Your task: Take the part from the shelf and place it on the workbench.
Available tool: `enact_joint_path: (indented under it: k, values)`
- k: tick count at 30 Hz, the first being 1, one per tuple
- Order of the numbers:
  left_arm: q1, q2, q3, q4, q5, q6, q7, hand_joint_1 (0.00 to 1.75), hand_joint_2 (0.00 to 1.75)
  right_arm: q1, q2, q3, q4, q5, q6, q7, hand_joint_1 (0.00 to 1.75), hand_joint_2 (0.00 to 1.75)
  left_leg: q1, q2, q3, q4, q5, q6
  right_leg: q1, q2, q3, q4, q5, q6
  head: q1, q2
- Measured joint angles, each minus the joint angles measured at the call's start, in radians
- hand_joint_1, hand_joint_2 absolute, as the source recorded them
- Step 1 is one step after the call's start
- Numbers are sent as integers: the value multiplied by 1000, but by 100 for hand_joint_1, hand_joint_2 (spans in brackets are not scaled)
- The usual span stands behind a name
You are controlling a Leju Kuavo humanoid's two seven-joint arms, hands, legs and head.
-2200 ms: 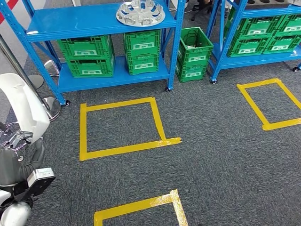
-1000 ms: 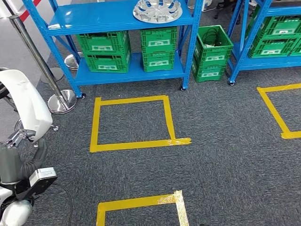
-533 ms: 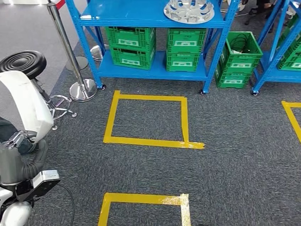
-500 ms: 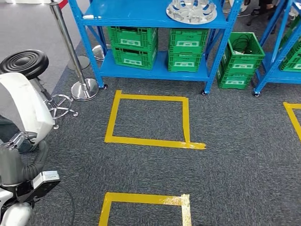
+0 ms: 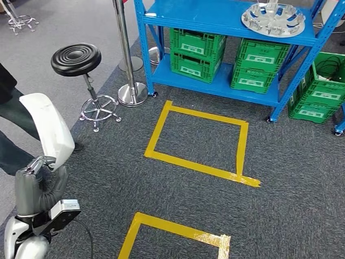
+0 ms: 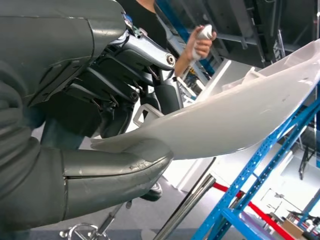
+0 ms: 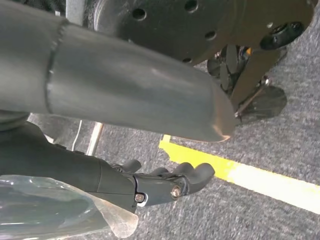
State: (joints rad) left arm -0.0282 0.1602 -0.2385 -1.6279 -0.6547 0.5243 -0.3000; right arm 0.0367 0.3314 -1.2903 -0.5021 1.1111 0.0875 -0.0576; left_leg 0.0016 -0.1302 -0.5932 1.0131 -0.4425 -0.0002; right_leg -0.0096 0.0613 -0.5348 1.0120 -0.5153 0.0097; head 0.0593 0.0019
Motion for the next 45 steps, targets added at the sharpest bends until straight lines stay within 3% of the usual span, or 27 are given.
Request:
enact_joint_path:
  k: [1,3,5,7,9,11,13,15,16,18,20,22,23,25,26,28,29,31,32,33,35,37,38,40,42,44,45]
  values:
    - [0,0,-3,0,1,1,-1,175,175,0,3,0,-3,-1,-1,4,0,0,0,3,-3,3,-2,-5,-1,-12,2,-3,3,-6,-1,0]
    - [-10,1,-8,0,3,3,-2,175,175,0,6,0,-10,4,1,12,0,0,-2,49,-29,59,-38,-15,-6,-38,4,-10,7,-17,-10,0]
    - [-23,-1,-11,-1,0,6,6,175,175,1,6,0,-17,12,7,19,0,0,1,106,-88,192,-105,-26,-4,-67,5,-11,7,-21,-18,0]
    - [-28,-2,-14,-1,-5,8,19,175,175,0,6,0,-22,20,14,22,0,0,6,122,-128,287,-135,-32,-3,-96,5,-11,5,-22,-18,0]
    - [-28,-2,-16,-4,-8,11,26,175,175,-2,6,0,-24,24,19,20,0,0,10,132,-91,226,-92,-32,-3,-122,7,-11,3,-19,-18,0]
    - [-29,-2,-16,-12,-12,19,28,175,175,-6,6,0,-24,28,18,14,0,0,5,177,-11,80,-37,-26,0,-144,12,-10,-1,-13,-19,0]
    - [-31,-3,-15,-25,-16,29,27,175,175,-10,3,0,-19,35,9,4,0,0,-4,210,27,3,-23,-13,6,-164,16,-10,-5,-3,-17,0]
    - [-32,-3,-13,-35,-16,35,27,175,175,-16,-9,0,-7,43,6,-9,0,0,-7,191,23,-2,-22,1,7,-185,21,-13,-6,9,-16,-1]
    - [-32,-4,-12,-40,-17,34,27,175,175,-20,-18,0,1,45,11,-15,0,0,-6,179,22,-5,-20,7,5,-180,21,-12,-11,15,-15,-1]
    - [-37,-5,-12,-48,-20,31,30,175,175,-24,-36,0,15,47,23,-24,0,0,-2,155,23,-11,-12,22,2,-133,1,35,-46,25,-12,-1]
    - [-44,-9,-12,-52,-24,29,33,175,175,-24,-51,0,27,47,30,-27,0,0,-2,131,20,-12,-9,30,0,-78,-61,163,-109,27,-7,-1]
    - [-45,-12,-12,-53,-26,27,35,175,175,-21,-63,0,36,47,32,-27,0,0,-5,102,17,-12,-7,34,1,-64,-121,272,-140,25,-6,-1]
    - [-45,-12,-13,-53,-27,27,36,175,175,-21,-67,0,40,47,33,-27,0,0,-7,87,17,-11,-6,34,1,-62,-128,275,-125,23,-6,-1]
    - [-45,-14,-14,-53,-27,27,36,175,175,-20,-73,0,47,47,33,-27,0,0,-11,57,19,-11,-6,34,1,-44,-87,168,-48,13,-6,-1]
    - [-45,-15,-14,-53,-27,27,36,175,175,-21,-76,0,49,47,33,-27,0,0,-12,44,19,-10,-6,33,0,-15,-56,96,-17,7,-7,-1]
    - [-48,-16,-14,-54,-27,26,36,175,175,-22,-81,0,53,47,33,-27,0,0,-9,20,13,-6,-4,26,-1,30,-12,2,13,0,-9,-1]
    - [-48,-16,-14,-55,-27,26,36,175,175,-22,-83,1,55,47,33,-27,0,0,-5,8,8,-6,-2,19,0,38,-5,-9,11,-1,-9,-1]
    - [-47,-15,-14,-57,-27,26,36,175,175,-22,-84,0,59,47,33,-27,0,0,-1,-13,2,-5,2,6,1,11,2,-18,17,-5,-7,-1]
    - [-47,-15,-15,-59,-27,26,36,175,175,-23,-85,0,60,47,33,-27,0,0,-2,0,-4,4,-4,1,-1,-4,7,-25,20,-9,-9,-1]
    - [-48,-15,-15,-61,-27,27,36,175,175,-23,-85,0,61,47,33,-27,0,0,-4,24,-16,30,-20,-4,-4,-20,12,-33,23,-13,-13,-1]
    - [-52,-14,-16,-62,-27,27,36,175,175,-22,-86,0,63,47,33,-28,0,0,-2,91,-69,141,-79,-16,-5,-52,18,-40,22,-19,-20,-1]
    - [-51,-15,-17,-62,-28,26,36,175,175,-21,-87,0,66,47,34,-28,0,0,7,117,-126,256,-121,-28,-4,-84,21,-39,18,-20,-22,-2]
    - [-50,-15,-18,-62,-29,25,37,175,175,-21,-88,0,68,47,35,-28,0,0,11,122,-134,271,-116,-32,-4,-99,23,-39,15,-18,-22,-2]
    - [-49,-15,-18,-62,-31,24,41,175,175,-22,-89,0,73,46,37,-27,0,0,17,139,-90,184,-56,-37,-5,-127,32,-39,8,-12,-22,-2]
    - [-54,-15,-19,-62,-36,19,45,175,175,-24,-91,-1,81,43,39,-20,0,0,13,186,-20,51,-5,-32,-1,-149,40,-38,-3,-2,-23,-2]
    - [-60,-16,-23,-62,-43,11,52,175,175,-24,-95,-3,90,39,41,-8,0,0,5,210,6,-4,0,-17,5,-170,43,-38,-12,11,-22,-2]
    - [-63,-17,-24,-62,-46,8,57,175,175,-25,-96,-5,95,37,42,-1,0,0,2,200,5,-5,-2,-8,7,-182,47,-39,-15,16,-22,-2]
